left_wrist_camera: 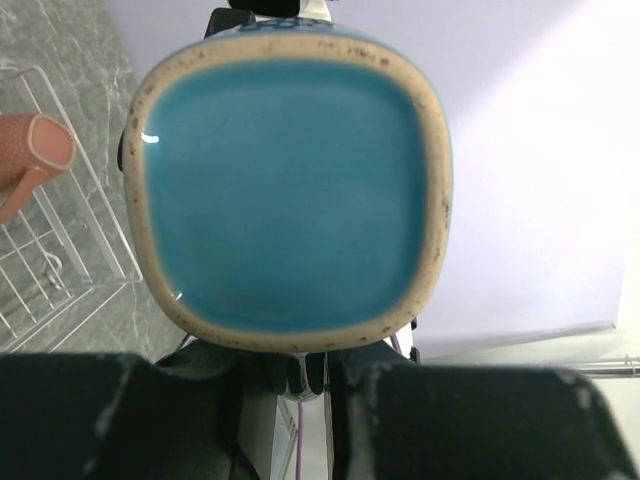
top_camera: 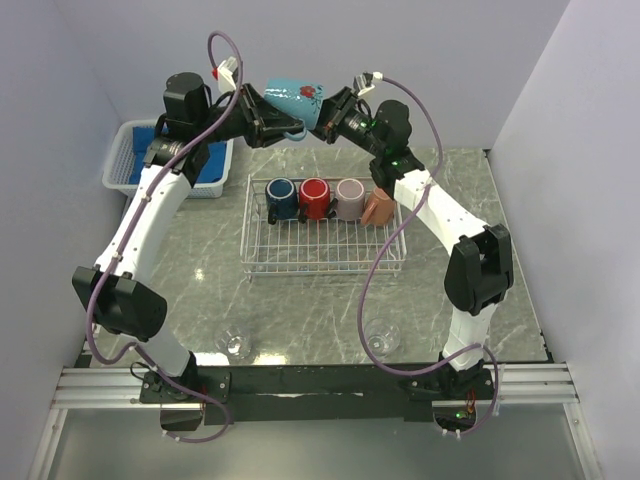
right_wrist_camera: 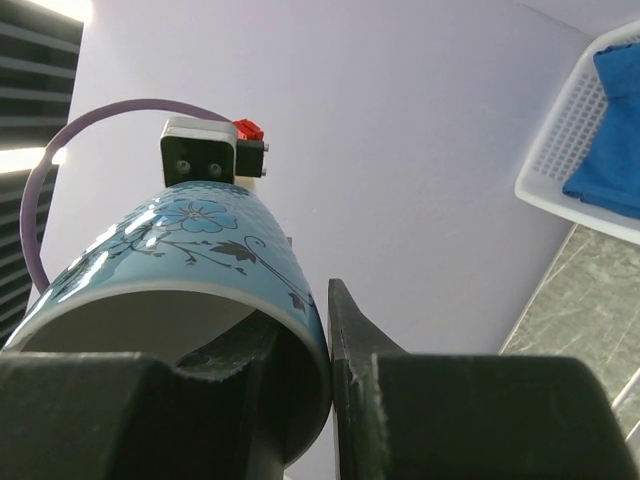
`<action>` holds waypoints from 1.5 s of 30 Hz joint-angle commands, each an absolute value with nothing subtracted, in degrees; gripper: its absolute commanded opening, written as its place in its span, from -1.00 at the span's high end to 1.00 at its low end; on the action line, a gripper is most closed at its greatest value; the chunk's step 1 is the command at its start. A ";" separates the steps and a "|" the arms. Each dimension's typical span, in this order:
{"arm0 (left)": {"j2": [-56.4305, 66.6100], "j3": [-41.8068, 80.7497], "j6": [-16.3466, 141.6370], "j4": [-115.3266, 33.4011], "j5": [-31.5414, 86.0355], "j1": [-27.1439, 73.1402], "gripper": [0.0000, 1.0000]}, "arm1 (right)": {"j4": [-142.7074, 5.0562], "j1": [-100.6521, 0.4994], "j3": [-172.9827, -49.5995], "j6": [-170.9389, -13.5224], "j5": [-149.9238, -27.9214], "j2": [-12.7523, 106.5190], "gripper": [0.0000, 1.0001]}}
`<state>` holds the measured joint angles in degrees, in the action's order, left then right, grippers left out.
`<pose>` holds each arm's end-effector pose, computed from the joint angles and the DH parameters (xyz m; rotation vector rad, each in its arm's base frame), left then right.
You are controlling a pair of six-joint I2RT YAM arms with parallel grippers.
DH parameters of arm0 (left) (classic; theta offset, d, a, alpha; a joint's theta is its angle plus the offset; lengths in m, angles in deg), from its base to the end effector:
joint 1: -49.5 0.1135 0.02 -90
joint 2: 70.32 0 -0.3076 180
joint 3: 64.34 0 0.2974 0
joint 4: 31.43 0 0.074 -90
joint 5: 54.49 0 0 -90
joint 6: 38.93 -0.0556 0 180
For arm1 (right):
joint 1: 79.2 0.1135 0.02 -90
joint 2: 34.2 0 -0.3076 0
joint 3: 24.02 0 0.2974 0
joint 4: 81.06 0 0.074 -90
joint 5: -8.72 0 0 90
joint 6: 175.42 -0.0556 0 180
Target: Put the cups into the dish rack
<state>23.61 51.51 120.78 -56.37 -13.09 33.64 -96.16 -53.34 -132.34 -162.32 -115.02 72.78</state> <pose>0.3999 -0.1570 0.5256 -0.1272 1.9467 -1.7498 0.4567 0.2557 0.4487 0.0964 1.6044 1.8386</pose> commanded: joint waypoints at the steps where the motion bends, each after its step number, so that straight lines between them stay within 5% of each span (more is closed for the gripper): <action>1: 21.88 52.68 116.64 -47.62 -16.87 34.20 0.98 | -86.13 -49.93 -131.99 -155.21 -120.04 73.03 0.65; 3: 21.62 52.68 113.04 -49.12 -18.18 36.56 0.98 | -84.02 -50.72 -129.97 -153.62 -120.57 70.84 0.23; 6: 21.18 52.51 110.40 -51.06 -20.38 39.12 0.98 | -83.40 -52.74 -125.32 -152.83 -120.48 67.50 -0.08; 14: 21.35 54.26 111.01 -49.74 -23.64 43.17 0.98 | -80.95 -57.49 -119.24 -150.56 -121.97 63.02 -0.23; 20: 25.65 65.06 86.27 -73.69 -17.79 42.65 0.98 | -73.72 -66.18 -111.11 -148.07 -121.01 51.10 -0.21; 24: 28.82 66.31 69.29 -88.14 -9.16 36.52 0.98 | -83.74 -73.30 -101.76 -156.16 -119.78 40.62 -0.30; 33: 34.53 63.93 52.74 -91.76 2.54 22.71 0.98 | -72.51 -77.80 -100.61 -152.39 -115.39 25.49 -0.70; 40: 45.87 74.91 46.77 -97.99 9.57 16.19 0.98 | -58.62 -78.32 -102.45 -143.35 -110.12 19.77 -0.75; 45: 45.53 71.24 43.43 -95.89 15.20 11.36 0.98 | -53.79 -78.76 -101.93 -141.41 -109.06 18.10 -0.76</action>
<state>48.99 70.19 48.85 -98.59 10.45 14.49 -59.84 -78.03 -101.20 -145.32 -111.39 19.84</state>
